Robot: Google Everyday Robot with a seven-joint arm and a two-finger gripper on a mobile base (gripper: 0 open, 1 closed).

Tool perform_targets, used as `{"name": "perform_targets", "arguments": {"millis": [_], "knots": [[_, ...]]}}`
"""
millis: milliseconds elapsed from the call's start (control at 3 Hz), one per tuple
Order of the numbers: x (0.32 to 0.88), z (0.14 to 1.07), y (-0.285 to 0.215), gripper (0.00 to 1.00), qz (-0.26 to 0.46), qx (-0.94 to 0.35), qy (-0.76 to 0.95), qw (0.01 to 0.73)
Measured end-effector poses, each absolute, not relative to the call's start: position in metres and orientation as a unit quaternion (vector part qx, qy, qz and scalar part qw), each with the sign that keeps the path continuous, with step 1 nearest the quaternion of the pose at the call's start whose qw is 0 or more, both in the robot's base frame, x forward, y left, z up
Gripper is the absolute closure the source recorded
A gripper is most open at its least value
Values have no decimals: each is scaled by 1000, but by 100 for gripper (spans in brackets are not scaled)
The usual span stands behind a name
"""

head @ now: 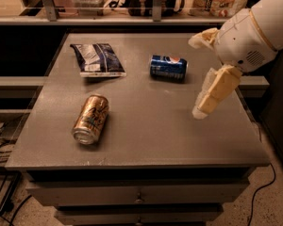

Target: Place orange can upright

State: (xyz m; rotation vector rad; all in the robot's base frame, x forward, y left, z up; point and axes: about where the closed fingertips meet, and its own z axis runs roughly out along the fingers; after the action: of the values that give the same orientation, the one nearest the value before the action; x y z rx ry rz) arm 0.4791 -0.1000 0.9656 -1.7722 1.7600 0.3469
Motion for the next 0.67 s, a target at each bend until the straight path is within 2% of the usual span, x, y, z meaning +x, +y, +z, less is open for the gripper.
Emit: {"name": "perform_targets", "arguments": {"millis": [667], "knots": [[481, 957, -89, 0, 132, -654, 680, 303]]}}
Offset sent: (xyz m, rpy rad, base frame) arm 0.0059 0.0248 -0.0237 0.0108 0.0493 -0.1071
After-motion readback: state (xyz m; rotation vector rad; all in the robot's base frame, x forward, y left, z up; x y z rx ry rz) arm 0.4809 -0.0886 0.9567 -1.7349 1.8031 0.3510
